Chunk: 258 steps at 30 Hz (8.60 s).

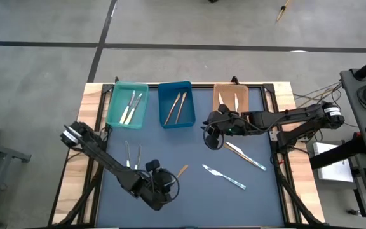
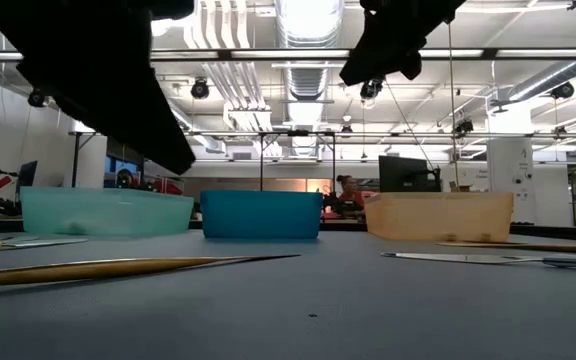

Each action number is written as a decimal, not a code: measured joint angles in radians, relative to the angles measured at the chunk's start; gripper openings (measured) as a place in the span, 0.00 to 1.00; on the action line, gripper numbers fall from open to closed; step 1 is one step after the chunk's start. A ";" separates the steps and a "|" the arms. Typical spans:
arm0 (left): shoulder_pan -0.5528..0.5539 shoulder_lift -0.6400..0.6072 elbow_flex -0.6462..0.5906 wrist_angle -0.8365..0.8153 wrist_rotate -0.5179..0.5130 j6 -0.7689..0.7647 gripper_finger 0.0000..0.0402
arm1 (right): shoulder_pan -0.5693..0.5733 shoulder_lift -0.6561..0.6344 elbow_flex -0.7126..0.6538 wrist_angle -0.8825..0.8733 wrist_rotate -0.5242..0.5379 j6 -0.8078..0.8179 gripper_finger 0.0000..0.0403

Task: Sort silverware by color (type)
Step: Put the gold table knife into the blue bin

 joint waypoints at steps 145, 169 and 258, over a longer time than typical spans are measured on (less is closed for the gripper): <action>0.322 -0.327 -0.001 0.177 -0.609 0.550 0.00 | -0.136 0.205 -0.111 1.172 -0.075 0.183 0.34; 0.324 -0.330 -0.001 0.177 -0.613 0.559 0.22 | -0.127 0.204 -0.112 1.175 -0.120 0.120 0.02; 0.558 0.155 -0.278 0.839 0.497 0.994 0.34 | 0.163 -0.054 0.023 -0.101 -0.064 -0.006 0.02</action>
